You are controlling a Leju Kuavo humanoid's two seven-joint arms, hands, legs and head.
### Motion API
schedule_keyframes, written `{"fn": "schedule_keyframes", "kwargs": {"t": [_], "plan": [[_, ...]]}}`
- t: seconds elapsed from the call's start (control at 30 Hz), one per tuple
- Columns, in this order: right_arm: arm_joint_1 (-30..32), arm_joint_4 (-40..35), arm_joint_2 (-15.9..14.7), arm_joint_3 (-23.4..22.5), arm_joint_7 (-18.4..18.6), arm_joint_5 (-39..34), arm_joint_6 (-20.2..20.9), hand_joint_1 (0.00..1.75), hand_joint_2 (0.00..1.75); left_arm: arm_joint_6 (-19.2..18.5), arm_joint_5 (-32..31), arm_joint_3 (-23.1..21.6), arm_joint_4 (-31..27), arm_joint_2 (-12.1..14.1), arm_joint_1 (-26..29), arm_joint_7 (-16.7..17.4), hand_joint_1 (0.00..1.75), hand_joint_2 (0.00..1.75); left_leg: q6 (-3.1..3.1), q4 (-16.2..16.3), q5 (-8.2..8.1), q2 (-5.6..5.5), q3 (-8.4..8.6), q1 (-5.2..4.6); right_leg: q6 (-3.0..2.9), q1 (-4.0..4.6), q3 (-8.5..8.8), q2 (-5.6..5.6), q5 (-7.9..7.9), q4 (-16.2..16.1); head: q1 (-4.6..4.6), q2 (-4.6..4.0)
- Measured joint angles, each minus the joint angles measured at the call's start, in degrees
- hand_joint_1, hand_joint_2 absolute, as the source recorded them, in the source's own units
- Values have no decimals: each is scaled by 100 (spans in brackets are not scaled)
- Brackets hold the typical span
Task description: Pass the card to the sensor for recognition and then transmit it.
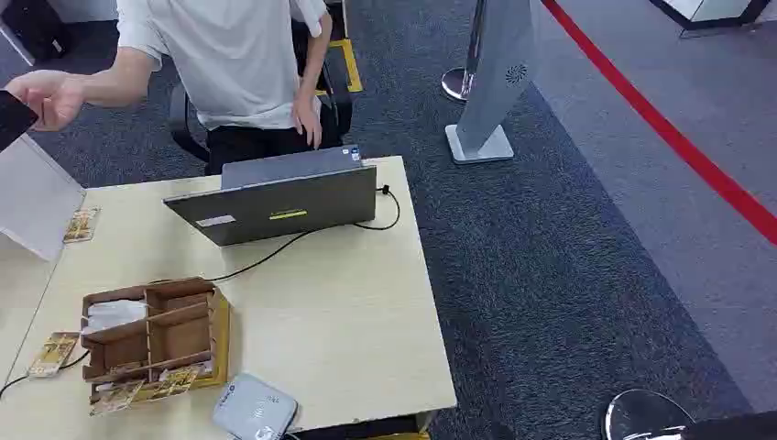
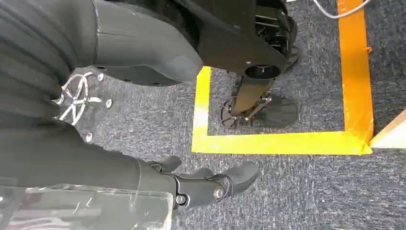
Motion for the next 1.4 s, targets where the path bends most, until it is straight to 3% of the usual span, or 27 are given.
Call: {"fn": "schedule_keyframes", "kwargs": {"t": [0.33, 0.53, 0.77, 0.93, 1.2, 1.4], "plan": [[30, -79, 0, -35, 66, 85, -18, 0, 175, 81, 107, 0, -48, 26, 116, -57, 175, 175, -1, 0, 1, 0, 0, 0, 0, 0, 0, 0, 0, 1, 0, 0], [101, -160, -2, -42, 105, 103, -55, 0, 175, 260, 195, 2, -545, 70, 545, -207, 175, 175, 0, 0, 0, 0, -2, -1, 0, 0, 0, 0, -1, 1, 0, 0], [398, -467, -7, -101, 160, 116, -446, 0, 175, 721, -168, 209, -2118, 196, 1818, -393, 175, 175, 1, -2, -10, 1, -5, -4, -1, -5, -1, 1, -11, -1, 6, 0], [684, -540, -11, -140, -31, 74, -538, 0, 175, 1093, -481, 593, -3124, 232, 3107, -886, 175, 175, -3, -2, -16, -1, -6, -4, 0, -8, -6, 1, -21, -1, 7, 0], [866, -877, -44, -188, 79, 64, -769, 0, 175, 874, -896, 621, -4256, 17, 4243, -957, 175, 175, 1, -1, -19, -3, -8, -6, 0, -8, -9, -1, -21, -4, 4, 0], [931, -1250, -85, -190, 297, 114, -916, 0, 175, 575, -1152, 122, -4500, -357, 4654, -763, 175, 175, 1, -1, -19, -8, -8, -7, 1, -8, -7, -4, -21, -3, 4, 0]]}}
